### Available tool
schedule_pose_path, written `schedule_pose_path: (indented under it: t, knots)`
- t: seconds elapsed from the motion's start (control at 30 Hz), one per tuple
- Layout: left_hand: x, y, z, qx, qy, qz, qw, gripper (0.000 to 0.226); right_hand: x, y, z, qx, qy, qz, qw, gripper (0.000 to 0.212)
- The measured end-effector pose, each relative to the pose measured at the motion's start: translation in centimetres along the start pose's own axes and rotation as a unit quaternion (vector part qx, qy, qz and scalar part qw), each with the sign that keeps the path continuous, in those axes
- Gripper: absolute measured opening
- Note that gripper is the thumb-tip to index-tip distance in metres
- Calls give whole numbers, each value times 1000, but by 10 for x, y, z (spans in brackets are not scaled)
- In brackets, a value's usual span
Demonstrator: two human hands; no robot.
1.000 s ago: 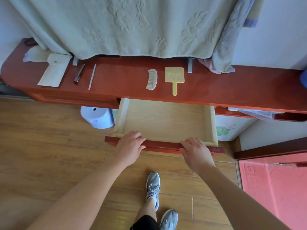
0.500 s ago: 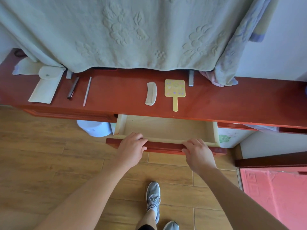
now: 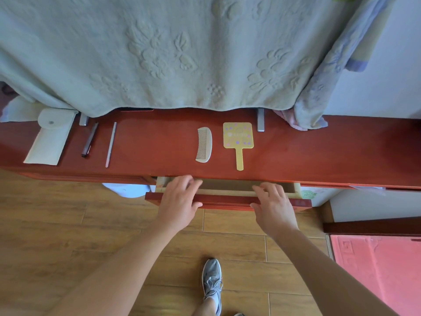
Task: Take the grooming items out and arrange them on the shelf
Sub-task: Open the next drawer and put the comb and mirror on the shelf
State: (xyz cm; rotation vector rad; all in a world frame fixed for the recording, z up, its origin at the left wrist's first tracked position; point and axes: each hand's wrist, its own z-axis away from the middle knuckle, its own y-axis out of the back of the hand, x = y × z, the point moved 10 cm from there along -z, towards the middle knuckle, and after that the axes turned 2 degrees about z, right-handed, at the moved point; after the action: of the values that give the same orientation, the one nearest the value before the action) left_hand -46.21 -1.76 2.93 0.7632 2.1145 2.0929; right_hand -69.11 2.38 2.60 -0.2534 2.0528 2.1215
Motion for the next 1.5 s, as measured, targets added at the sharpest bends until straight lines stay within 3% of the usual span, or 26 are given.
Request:
schedule_pose_path:
  t: [0.1,0.17,0.27,0.53,0.9,1.13,1.5]
  knots:
    - [-10,3,-6,-25,38,-34,998,103,1,6,-7,-22,-3,39,999,84]
    - [-16,-2,-10,-58,50,-46,996,110,6,4,-16,-65,-1,59,996,97]
    - [-20,-6,-12,-78,59,-48,994,109,10,0,-25,-117,12,75,990,100]
    - [-20,-1,-13,-50,76,-39,995,102,15,2,-26,-102,1,47,994,94]
    - [-25,2,-23,93,83,-43,991,65,12,5,-28,116,5,42,992,57]
    - [-27,4,-28,156,77,-55,983,49,11,6,-31,184,-9,45,982,41]
    - [-29,4,-32,198,81,-54,975,41,12,6,-36,210,-35,39,976,36]
